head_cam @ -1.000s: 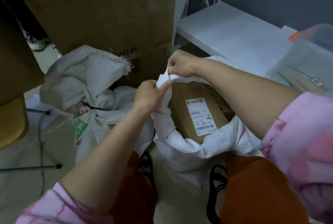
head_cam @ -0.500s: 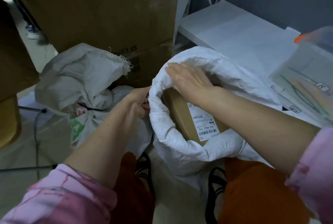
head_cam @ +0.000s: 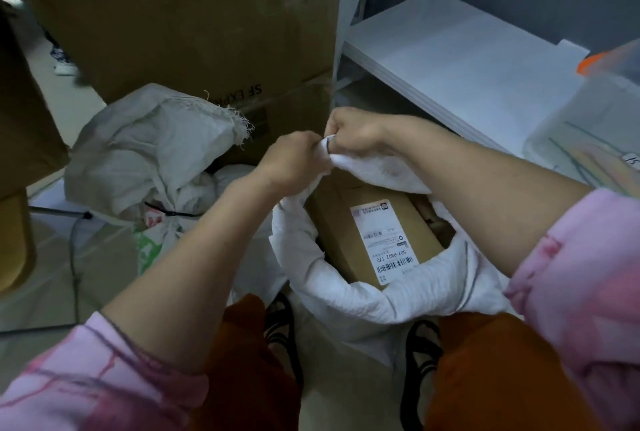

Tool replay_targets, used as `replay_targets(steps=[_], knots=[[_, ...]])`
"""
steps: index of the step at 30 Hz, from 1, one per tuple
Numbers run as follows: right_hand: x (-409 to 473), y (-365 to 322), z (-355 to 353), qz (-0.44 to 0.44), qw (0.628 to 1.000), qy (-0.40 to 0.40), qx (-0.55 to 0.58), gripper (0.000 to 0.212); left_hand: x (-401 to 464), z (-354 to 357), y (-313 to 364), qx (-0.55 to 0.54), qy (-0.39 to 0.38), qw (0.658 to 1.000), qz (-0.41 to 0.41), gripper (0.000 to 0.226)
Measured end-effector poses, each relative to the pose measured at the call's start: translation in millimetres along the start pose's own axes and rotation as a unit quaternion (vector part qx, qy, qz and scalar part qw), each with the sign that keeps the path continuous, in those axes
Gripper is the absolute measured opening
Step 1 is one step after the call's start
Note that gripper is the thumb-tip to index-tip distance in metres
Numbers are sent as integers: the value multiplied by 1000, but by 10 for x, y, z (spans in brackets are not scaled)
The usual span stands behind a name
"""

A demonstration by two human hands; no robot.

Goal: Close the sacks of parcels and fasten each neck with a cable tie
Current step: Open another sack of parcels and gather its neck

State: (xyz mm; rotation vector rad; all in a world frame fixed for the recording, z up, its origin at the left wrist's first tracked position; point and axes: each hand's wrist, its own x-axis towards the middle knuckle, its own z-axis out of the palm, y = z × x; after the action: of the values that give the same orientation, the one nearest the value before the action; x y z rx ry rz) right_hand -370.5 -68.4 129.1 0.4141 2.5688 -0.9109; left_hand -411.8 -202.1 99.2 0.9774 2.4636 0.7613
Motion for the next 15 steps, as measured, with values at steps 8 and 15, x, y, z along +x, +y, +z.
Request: replay_targets(steps=[8, 15], knots=[[-206, 221, -6, -6, 980, 176, -97, 60, 163, -16, -233, -111, -17, 988, -110, 32], [-71, 431, 46, 32, 985, 145, -84, 21, 167, 6, -250, -292, -11, 933, -208, 34]])
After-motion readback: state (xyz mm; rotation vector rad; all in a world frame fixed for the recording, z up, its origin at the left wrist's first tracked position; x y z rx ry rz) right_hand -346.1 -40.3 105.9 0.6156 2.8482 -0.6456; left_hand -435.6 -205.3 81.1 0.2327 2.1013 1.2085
